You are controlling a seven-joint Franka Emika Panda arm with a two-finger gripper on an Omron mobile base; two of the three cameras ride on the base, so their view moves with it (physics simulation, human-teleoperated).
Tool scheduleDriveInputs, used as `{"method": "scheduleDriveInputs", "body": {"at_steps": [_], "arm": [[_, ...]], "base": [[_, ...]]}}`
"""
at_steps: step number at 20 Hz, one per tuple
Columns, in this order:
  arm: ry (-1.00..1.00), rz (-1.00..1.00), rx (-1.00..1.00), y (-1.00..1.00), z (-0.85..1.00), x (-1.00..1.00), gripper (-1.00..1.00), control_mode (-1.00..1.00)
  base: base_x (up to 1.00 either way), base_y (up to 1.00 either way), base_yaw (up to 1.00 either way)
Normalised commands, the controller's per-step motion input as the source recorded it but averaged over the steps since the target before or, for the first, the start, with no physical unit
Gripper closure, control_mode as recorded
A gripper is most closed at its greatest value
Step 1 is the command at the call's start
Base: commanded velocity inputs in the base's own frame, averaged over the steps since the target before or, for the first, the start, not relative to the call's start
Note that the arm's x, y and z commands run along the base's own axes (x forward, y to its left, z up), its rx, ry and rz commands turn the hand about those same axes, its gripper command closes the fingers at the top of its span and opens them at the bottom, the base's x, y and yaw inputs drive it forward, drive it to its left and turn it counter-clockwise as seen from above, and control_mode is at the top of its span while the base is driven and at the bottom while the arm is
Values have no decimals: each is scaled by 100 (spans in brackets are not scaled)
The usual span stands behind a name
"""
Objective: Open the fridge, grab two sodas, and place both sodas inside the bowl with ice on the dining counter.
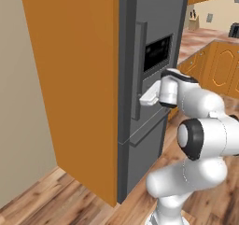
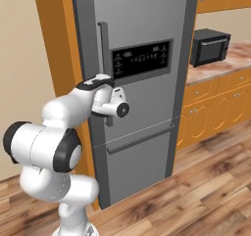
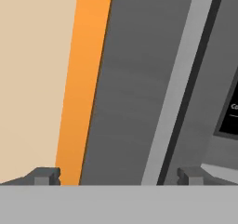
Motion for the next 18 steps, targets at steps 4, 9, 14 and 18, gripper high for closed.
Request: {"method": "scheduleDriveInputs", "body": {"at_steps": [4, 9, 14, 18], "arm": [[0, 0, 0, 0, 0, 31, -100, -100], [0, 0, 0, 0, 0, 28, -100, -100], [0, 0, 0, 5, 0, 24, -100, -100], [0, 0, 0, 5, -1, 25, -100, -100]], "base": [[0, 0, 0], [0, 0, 0], [0, 0, 0], [0, 0, 0]]}}
